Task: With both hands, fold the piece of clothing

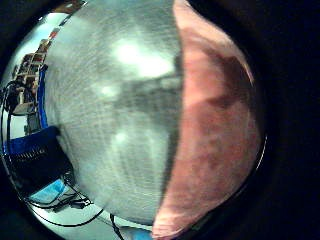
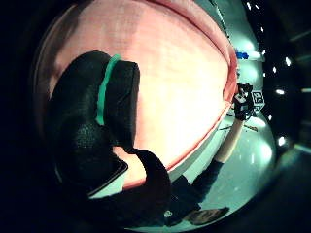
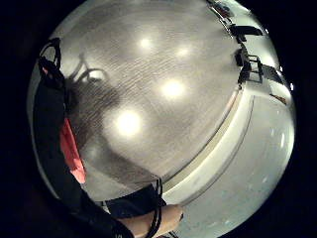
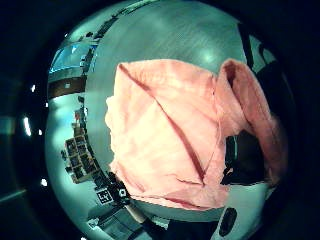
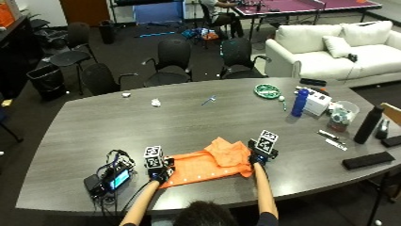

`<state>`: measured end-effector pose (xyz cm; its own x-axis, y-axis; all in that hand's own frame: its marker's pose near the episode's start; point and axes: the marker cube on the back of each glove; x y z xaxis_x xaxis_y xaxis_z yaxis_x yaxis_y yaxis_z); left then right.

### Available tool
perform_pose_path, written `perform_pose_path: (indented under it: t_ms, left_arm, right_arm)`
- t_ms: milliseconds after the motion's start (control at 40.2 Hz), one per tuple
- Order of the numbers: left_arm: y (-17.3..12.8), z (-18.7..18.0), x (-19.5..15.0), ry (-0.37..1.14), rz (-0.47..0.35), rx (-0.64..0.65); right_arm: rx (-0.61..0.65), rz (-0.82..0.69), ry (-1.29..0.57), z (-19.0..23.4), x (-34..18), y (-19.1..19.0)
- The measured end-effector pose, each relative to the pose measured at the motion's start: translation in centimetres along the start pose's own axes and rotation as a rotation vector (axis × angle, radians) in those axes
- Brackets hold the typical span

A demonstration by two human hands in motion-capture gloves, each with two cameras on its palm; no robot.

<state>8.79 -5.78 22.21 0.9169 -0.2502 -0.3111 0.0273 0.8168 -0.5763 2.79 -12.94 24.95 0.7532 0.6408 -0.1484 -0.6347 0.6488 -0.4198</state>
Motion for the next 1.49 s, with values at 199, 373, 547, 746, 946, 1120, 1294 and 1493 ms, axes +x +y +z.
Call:
perform_pose_path:
  t_ms: [199, 373, 547, 746, 946, 1120, 1294, 1493]
  left_arm:
    - [0.7, 0.2, 1.6, 0.048, 0.075, 0.011]
    - [-0.6, -1.2, 3.2, 0.244, 0.254, 0.053]
    - [0.2, -5.1, 1.8, 0.315, 0.189, 0.092]
    - [2.2, -12.3, -1.2, 0.458, 0.200, 0.309]
    - [-0.8, -15.6, -9.0, 0.643, 0.107, 0.607]
    - [4.6, -18.6, -13.9, 0.675, 0.019, 0.741]
    - [6.5, -18.7, -16.7, 0.711, -0.039, 0.739]
    - [5.6, -18.3, -18.0, 0.746, -0.062, 0.739]
  right_arm:
    - [0.039, 0.032, -0.062, -2.7, 2.8, -1.1]
    - [0.119, 0.036, -0.051, -8.6, 2.5, 0.3]
    - [0.182, -0.047, 0.016, -13.9, -3.6, 3.0]
    - [0.291, -0.280, 0.136, -16.3, -16.5, 12.7]
    - [0.242, -0.557, 0.258, -6.3, -32.0, 20.5]
    - [0.053, -0.736, 0.406, 3.9, -38.3, 29.9]
    - [-0.028, -0.839, 0.413, 7.9, -40.0, 33.3]
    - [-0.051, -0.931, -0.005, 4.4, -40.2, 30.8]
